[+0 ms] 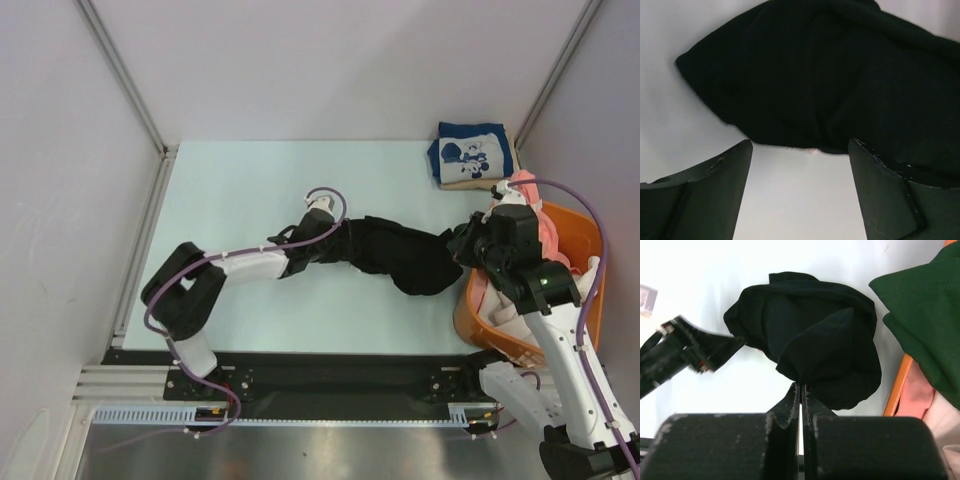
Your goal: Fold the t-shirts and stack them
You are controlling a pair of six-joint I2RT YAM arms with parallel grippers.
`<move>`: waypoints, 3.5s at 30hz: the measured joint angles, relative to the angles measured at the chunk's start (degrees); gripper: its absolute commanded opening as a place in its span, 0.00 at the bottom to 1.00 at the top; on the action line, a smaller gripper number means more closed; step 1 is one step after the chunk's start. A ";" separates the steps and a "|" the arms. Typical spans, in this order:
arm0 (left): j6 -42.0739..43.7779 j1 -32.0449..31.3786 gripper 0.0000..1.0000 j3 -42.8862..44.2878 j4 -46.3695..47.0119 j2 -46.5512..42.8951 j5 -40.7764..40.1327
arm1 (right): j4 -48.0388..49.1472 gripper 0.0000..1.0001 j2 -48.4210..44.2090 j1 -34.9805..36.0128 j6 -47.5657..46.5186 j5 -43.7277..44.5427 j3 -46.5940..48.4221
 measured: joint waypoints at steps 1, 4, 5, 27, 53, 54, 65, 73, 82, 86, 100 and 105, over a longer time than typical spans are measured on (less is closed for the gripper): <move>-0.15 0.00 0.79 1.29 0.33 1.40 0.22 | -0.02 0.00 0.00 0.00 -0.09 -0.13 0.00; -1.03 0.11 0.51 4.98 1.07 5.79 1.33 | -0.02 0.00 0.07 0.00 -0.55 -0.31 0.00; -1.27 0.20 0.35 6.27 0.96 7.32 1.66 | -0.02 0.00 0.15 -0.02 -0.66 -0.33 0.02; 3.34 9.11 0.73 8.17 -5.46 -2.99 10.10 | 0.57 0.00 5.51 -0.13 1.09 -6.08 9.88; 0.61 10.03 0.00 7.87 -6.03 7.34 14.14 | -0.76 0.00 7.52 -0.24 0.96 -5.97 7.78; 0.85 10.73 0.00 8.52 -8.50 4.96 13.73 | -1.51 0.00 9.49 -0.24 0.76 -6.05 10.54; 11.04 33.14 0.00 58.86 -36.94 -19.91 7.89 | -6.05 0.00 25.77 -0.35 -3.56 -5.70 56.83; 18.27 33.55 0.00 71.19 -48.19 -32.24 3.45 | 1.77 0.00 13.60 -0.35 -5.42 -6.88 52.76; 20.76 33.55 0.00 69.40 -53.64 -35.06 -0.68 | 10.19 0.00 4.26 -0.35 -5.86 -12.22 46.38; 21.70 33.55 0.00 73.00 -54.23 -31.08 -2.01 | 12.52 0.00 5.07 -0.35 -5.73 -14.71 44.46; 18.34 29.86 0.16 90.88 -31.17 18.49 10.60 | 10.99 0.00 18.62 -2.08 -1.38 5.55 29.62; 22.18 24.61 0.59 89.90 -38.60 38.21 12.61 | 9.40 0.00 19.74 -8.46 4.15 9.53 8.35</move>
